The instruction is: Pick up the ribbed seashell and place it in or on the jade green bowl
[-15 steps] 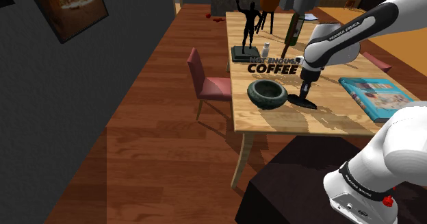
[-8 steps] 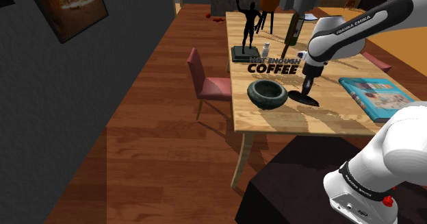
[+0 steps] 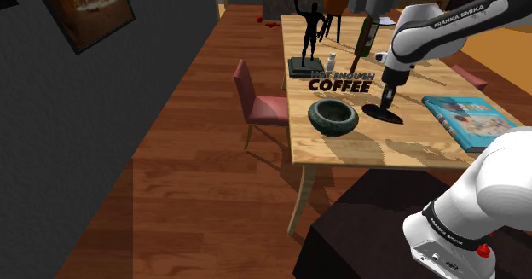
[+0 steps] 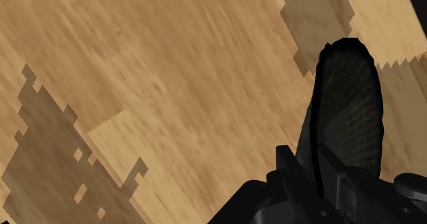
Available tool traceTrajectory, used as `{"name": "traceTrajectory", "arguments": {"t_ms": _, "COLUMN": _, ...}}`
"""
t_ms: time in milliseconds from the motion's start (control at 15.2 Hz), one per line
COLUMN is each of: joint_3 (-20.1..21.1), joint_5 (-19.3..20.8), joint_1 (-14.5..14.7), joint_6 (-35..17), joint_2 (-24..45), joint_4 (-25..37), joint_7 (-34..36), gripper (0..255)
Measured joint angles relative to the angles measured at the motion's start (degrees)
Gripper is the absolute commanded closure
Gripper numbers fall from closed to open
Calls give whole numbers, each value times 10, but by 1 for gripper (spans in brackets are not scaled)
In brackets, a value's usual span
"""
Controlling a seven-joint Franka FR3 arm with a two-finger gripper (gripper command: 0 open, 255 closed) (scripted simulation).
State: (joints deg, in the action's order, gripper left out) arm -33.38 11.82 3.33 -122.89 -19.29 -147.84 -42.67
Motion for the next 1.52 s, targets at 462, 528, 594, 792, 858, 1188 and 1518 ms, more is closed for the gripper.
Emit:
{"name": "traceTrajectory", "arguments": {"t_ms": 462, "joint_3": 16, "joint_5": 4, "joint_1": -4, "joint_6": 66, "joint_2": -36, "joint_4": 32, "joint_7": 10, "gripper": 255}}
{"name": "traceTrajectory", "arguments": {"t_ms": 528, "joint_3": 19, "joint_5": 5, "joint_1": -4, "joint_6": 73, "joint_2": -41, "joint_4": 34, "joint_7": 12, "gripper": 255}}
{"name": "traceTrajectory", "arguments": {"t_ms": 594, "joint_3": 21, "joint_5": 5, "joint_1": -4, "joint_6": 81, "joint_2": -44, "joint_4": 40, "joint_7": 12, "gripper": 255}}
{"name": "traceTrajectory", "arguments": {"t_ms": 792, "joint_3": 28, "joint_5": 6, "joint_1": -6, "joint_6": 110, "joint_2": -58, "joint_4": 54, "joint_7": 15, "gripper": 255}}
{"name": "traceTrajectory", "arguments": {"t_ms": 858, "joint_3": 29, "joint_5": 5, "joint_1": -6, "joint_6": 118, "joint_2": -61, "joint_4": 59, "joint_7": 15, "gripper": 255}}
{"name": "traceTrajectory", "arguments": {"t_ms": 1188, "joint_3": 38, "joint_5": 4, "joint_1": -7, "joint_6": 158, "joint_2": -76, "joint_4": 84, "joint_7": 19, "gripper": 255}}
{"name": "traceTrajectory", "arguments": {"t_ms": 1518, "joint_3": 59, "joint_5": -16, "joint_1": 11, "joint_6": 173, "joint_2": -63, "joint_4": 110, "joint_7": 42, "gripper": 255}}
